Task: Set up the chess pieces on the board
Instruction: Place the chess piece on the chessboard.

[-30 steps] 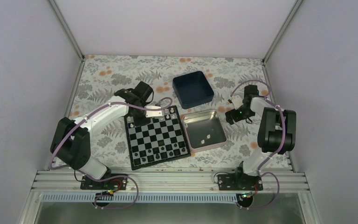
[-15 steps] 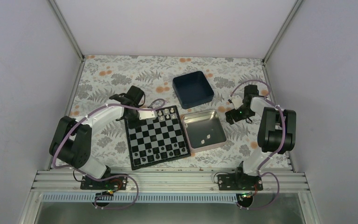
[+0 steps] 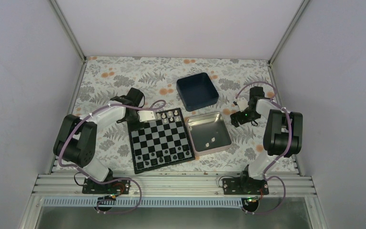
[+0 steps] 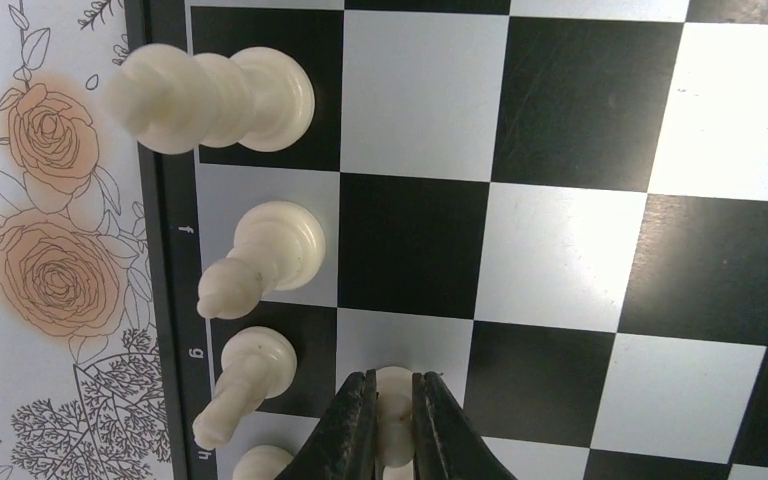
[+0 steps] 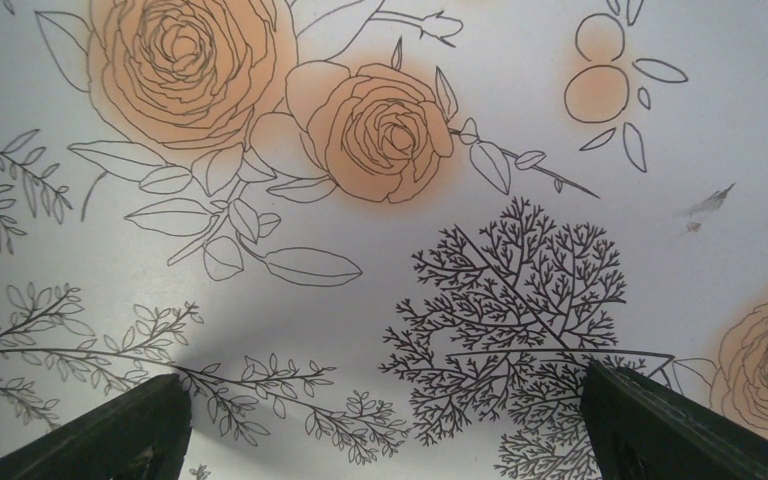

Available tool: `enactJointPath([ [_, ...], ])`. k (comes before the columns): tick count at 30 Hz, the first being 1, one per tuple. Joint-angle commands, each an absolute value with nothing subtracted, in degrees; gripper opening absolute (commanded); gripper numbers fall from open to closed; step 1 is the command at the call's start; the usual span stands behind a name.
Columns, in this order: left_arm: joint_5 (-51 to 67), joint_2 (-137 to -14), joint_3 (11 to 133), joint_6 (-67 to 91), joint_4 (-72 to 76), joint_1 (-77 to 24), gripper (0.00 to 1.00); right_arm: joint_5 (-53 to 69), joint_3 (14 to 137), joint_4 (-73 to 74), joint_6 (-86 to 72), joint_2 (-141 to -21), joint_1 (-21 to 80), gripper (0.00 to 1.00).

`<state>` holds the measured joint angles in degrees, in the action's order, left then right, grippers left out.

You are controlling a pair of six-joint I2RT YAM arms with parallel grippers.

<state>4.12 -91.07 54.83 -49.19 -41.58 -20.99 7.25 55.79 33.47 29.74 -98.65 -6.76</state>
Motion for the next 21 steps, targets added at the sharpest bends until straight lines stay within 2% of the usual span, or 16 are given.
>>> enactJointPath([
  [1,5.2,-92.1,54.8,-50.4,-40.6,-20.7,0.08,7.2,56.2,33.8,29.3,-100.1,-6.4,1.00],
  [18,6.9,-92.6,57.3,-50.5,-43.3,-20.6,0.09,6.6,55.8,33.4,29.6,-100.5,-6.4,1.00],
  [21,6.4,-93.1,57.2,-50.5,-43.2,-20.6,0.14,6.8,55.8,33.5,29.6,-100.3,-6.4,1.00],
])
